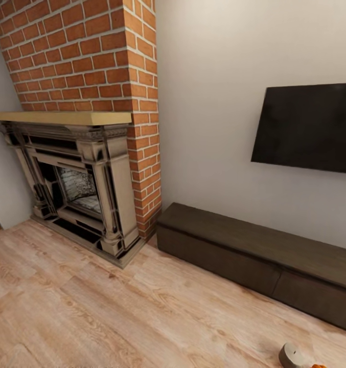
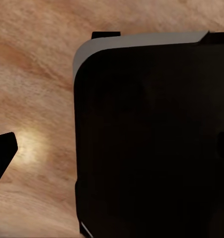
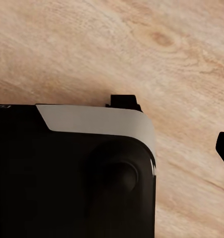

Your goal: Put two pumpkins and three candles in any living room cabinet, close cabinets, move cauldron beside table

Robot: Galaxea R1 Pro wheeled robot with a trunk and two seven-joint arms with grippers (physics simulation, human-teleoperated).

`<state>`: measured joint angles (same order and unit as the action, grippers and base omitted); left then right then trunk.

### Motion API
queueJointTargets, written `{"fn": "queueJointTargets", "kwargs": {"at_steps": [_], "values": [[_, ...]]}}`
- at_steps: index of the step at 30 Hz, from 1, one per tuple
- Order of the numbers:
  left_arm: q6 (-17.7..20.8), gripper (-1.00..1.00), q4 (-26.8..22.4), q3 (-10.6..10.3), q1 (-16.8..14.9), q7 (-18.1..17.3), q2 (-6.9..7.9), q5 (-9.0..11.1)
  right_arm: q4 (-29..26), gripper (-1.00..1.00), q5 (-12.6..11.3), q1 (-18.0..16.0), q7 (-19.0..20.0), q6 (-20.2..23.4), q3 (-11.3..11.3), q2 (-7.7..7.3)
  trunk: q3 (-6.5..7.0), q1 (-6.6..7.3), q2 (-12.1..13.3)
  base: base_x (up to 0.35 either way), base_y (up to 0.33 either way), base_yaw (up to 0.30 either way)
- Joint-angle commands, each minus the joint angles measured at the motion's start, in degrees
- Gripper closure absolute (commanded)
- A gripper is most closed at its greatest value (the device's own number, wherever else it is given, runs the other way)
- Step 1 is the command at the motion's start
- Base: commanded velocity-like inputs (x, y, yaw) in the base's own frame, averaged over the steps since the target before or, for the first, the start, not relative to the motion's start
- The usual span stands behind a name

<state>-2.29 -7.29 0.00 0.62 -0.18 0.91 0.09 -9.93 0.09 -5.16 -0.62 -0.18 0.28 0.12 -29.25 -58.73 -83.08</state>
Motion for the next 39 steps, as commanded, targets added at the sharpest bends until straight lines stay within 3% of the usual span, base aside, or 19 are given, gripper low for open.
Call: {"fn": "queueJointTargets", "kwargs": {"at_steps": [1, 30, 39], "values": [[0.0, -1.0, 0.03, 0.0, 0.0, 0.0, 0.02, 0.0, 0.0, -1.0, 0.0, -0.01, 0.0, 0.0, 0.01, -0.01, -0.09, 0.0, 0.0, 0.154, 0.0, 0.101], [0.0, -1.0, 0.09, -0.09, 0.01, -0.08, 0.28, -0.36, 0.01, -1.0, -0.09, 0.0, 0.07, -0.38, -0.01, 0.02, -2.73, 0.0, 0.0, 0.319, 0.0, 0.036], [0.0, -1.0, 0.09, -0.09, 0.01, -0.09, 0.3, -0.43, 0.08, -1.0, -0.17, -0.02, 0.26, -0.61, -0.01, -0.01, -3.32, 0.0, 0.0, 0.331, 0.0, -0.127]]}}
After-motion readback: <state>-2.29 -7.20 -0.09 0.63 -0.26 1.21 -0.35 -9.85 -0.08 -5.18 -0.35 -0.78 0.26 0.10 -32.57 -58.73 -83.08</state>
